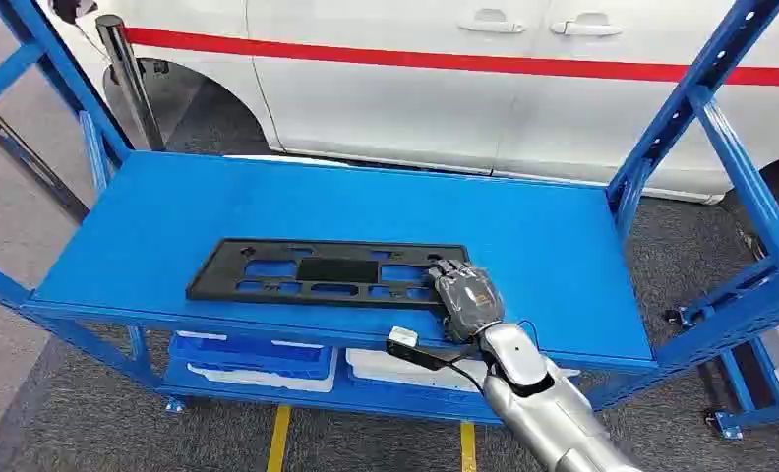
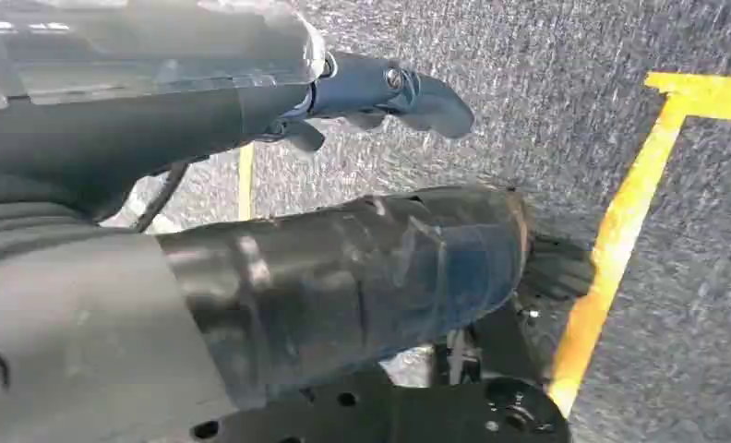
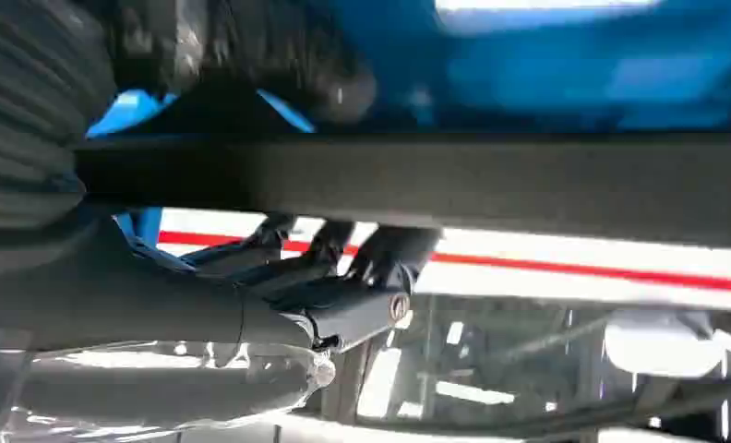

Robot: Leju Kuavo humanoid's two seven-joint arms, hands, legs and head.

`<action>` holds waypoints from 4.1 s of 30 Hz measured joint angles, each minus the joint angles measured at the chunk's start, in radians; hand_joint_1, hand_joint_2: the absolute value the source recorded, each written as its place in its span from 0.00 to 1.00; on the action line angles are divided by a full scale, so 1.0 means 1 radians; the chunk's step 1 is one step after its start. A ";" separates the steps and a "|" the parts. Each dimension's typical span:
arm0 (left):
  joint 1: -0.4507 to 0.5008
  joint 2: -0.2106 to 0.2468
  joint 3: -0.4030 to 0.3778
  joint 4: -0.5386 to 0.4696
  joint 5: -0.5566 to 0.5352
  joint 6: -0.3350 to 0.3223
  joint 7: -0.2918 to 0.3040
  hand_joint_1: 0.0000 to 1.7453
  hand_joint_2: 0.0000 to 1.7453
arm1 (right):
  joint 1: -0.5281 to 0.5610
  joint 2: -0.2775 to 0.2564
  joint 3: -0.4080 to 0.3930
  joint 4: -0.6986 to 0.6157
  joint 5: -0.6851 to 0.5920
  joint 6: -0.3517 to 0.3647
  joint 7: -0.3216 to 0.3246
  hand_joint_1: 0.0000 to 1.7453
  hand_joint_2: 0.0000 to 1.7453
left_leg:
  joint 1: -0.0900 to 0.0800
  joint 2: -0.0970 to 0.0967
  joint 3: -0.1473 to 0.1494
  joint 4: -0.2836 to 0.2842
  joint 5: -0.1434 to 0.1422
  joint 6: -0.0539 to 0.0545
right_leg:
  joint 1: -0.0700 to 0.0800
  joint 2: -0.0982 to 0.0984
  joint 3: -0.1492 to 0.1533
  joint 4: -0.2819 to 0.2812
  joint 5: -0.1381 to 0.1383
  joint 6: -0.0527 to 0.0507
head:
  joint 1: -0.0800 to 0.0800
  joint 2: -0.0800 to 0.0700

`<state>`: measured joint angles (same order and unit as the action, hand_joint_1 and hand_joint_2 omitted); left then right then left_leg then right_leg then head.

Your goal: Take the parts from the cabinet and place them on the table.

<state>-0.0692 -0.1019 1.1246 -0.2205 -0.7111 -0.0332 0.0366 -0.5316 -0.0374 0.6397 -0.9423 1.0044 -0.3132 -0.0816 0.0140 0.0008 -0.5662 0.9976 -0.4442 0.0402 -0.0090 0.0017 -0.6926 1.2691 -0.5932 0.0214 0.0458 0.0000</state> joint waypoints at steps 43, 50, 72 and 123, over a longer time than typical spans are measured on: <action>-0.004 -0.013 0.008 0.000 -0.035 0.076 0.044 0.00 1.00 | -0.020 -0.004 0.064 0.008 0.113 -0.156 0.115 0.99 1.00 | -0.002 -0.002 -0.001 0.038 -0.043 -0.042 | -0.005 -0.009 0.120 -0.265 0.149 -0.042 | -0.003 0.000; 0.000 -0.018 0.013 0.000 -0.047 0.081 0.052 0.00 1.00 | 0.052 -0.002 0.036 -0.009 0.361 -0.332 0.265 0.99 1.00 | 0.009 -0.002 -0.102 0.233 -0.084 -0.059 | -0.005 -0.009 0.115 -0.255 0.144 -0.046 | -0.004 0.000; -0.004 -0.042 0.025 0.000 -0.066 0.070 0.077 0.00 1.00 | 0.212 0.047 -0.169 -0.315 0.482 -0.371 0.300 0.99 1.00 | -0.007 -0.005 -0.089 0.023 0.081 -0.041 | 0.007 -0.002 0.175 -0.252 0.083 -0.032 | -0.003 0.000; -0.017 -0.052 0.052 0.000 -0.076 0.049 0.056 0.00 1.00 | 0.261 0.117 -0.174 -0.319 -0.867 0.387 -0.343 0.99 1.00 | -0.004 0.010 0.031 -0.021 -0.010 -0.003 | -0.001 -0.002 -0.054 -0.015 0.019 -0.006 | -0.003 0.000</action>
<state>-0.0865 -0.1541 1.1769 -0.2201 -0.7870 0.0156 0.0927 -0.2707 0.0793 0.4658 -1.2615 0.1373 0.0737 -0.4242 0.0104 0.0111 -0.5357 0.9762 -0.4543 0.0376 -0.0103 -0.0003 -0.7463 1.2541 -0.5744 0.0158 0.0427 0.0000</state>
